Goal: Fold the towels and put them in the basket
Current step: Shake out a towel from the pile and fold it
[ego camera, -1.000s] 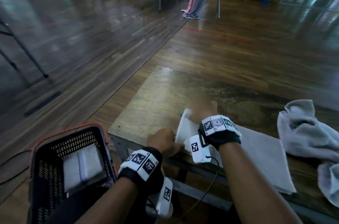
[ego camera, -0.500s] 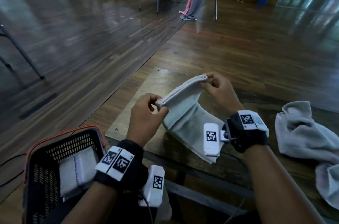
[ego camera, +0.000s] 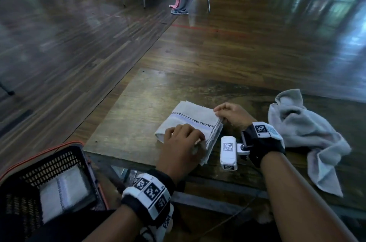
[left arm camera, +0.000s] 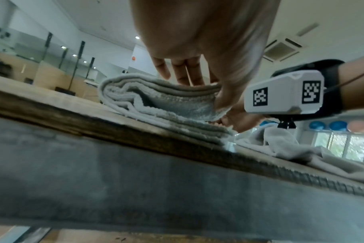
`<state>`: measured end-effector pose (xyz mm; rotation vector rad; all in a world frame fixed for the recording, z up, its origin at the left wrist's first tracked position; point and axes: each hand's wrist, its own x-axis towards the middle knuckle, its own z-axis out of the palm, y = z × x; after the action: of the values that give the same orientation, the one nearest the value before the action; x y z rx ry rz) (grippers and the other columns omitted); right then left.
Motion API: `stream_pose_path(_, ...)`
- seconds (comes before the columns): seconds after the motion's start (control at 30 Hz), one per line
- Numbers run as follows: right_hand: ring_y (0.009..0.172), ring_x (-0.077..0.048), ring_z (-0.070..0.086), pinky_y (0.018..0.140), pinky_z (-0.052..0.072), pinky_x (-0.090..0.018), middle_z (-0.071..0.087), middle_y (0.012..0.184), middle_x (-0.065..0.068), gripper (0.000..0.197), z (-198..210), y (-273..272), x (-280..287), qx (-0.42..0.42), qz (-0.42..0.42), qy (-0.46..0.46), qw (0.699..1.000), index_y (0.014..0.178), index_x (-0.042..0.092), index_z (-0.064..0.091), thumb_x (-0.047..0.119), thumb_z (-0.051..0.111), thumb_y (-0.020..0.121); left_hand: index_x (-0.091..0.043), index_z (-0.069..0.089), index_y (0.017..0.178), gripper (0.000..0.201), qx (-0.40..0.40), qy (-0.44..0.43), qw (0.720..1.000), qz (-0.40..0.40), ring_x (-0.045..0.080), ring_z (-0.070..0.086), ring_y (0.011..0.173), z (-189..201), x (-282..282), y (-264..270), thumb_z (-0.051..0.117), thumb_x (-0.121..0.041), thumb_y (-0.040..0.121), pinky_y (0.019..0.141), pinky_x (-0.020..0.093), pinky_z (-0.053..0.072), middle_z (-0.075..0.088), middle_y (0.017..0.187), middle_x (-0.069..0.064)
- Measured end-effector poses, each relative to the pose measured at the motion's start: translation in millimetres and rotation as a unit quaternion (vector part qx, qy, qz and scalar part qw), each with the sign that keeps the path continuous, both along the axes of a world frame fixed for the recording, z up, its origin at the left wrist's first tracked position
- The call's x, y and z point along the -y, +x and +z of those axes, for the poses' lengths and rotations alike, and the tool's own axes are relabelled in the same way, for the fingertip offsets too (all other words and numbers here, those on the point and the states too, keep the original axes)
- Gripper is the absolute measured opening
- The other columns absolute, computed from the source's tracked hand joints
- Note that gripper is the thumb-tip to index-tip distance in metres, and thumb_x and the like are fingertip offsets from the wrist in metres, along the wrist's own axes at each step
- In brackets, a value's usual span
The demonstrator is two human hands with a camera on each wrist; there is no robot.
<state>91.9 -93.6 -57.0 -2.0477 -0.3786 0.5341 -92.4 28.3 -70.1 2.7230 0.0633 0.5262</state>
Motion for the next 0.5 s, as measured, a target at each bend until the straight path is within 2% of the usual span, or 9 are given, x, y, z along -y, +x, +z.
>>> stream_pose_path(0.1,0.059,-0.013,0.049,0.056,0.043,-0.017,0.060,0.082,-0.007,0.015,-5.6,0.3,9.1,0.004,0.002,-0.042,0.999,0.101,0.003,0.064,0.005,0.058,0.087,-0.025,0.058,0.094,0.022,-0.056,0.062,0.996,-0.039,0.023,0.055,0.096,-5.7,6.5,1.8,0.064,-0.031,0.074,0.090,0.038,0.033,0.059,0.098,-0.003)
stream_pose_path(0.17,0.058,-0.011,0.048,0.052,0.043,-0.014,0.060,0.083,-0.004,0.014,-8.9,-1.5,12.6,0.009,0.000,-0.058,0.998,0.100,0.006,0.064,0.006,0.059,0.087,-0.024,0.057,0.096,0.022,-0.076,0.080,0.992,-0.055,0.022,0.053,0.097,-8.2,5.1,1.0,0.059,-0.033,0.076,0.092,0.038,0.030,0.058,0.099,-0.003)
stream_pose_path(0.23,0.059,-0.009,0.049,0.050,0.042,-0.011,0.062,0.086,-0.004,0.013,-10.8,-3.0,15.1,0.016,-0.001,-0.061,0.998,0.100,0.007,0.064,0.007,0.060,0.087,-0.024,0.058,0.094,0.024,-0.076,0.089,0.992,-0.056,0.022,0.055,0.094,-6.3,2.4,-0.3,0.064,-0.035,0.073,0.091,0.038,0.032,0.059,0.096,-0.003)
stream_pose_path(0.3,0.064,-0.011,0.053,0.061,0.046,-0.018,0.064,0.093,-0.006,0.011,-10.9,-3.5,16.3,0.030,-0.009,-0.055,0.998,0.097,0.010,0.064,0.009,0.062,0.086,-0.024,0.059,0.088,0.029,-0.065,0.104,0.991,-0.053,0.022,0.059,0.087,-4.1,0.3,-0.6,0.073,-0.033,0.064,0.086,0.038,0.039,0.060,0.089,-0.004)
stream_pose_path(0.4,0.079,-0.019,0.060,0.082,0.051,-0.036,0.068,0.100,-0.011,0.009,-7.7,-4.4,12.8,0.051,-0.029,-0.030,0.998,0.093,0.011,0.065,0.009,0.064,0.084,-0.023,0.058,0.083,0.032,-0.040,0.112,0.991,-0.052,0.022,0.060,0.078,-3.1,-1.1,-0.2,0.076,-0.030,0.058,0.079,0.038,0.043,0.059,0.081,-0.004)
stream_pose_path(0.5,0.085,-0.020,0.062,0.086,0.051,-0.036,0.067,0.100,-0.009,0.008,-8.3,-5.4,7.3,0.066,-0.027,-0.046,0.996,0.092,0.013,0.065,0.011,0.064,0.084,-0.023,0.058,0.082,0.033,-0.035,0.128,0.990,-0.050,0.022,0.060,0.077,-4.1,-2.7,-0.8,0.077,-0.031,0.057,0.078,0.038,0.045,0.059,0.080,-0.004)
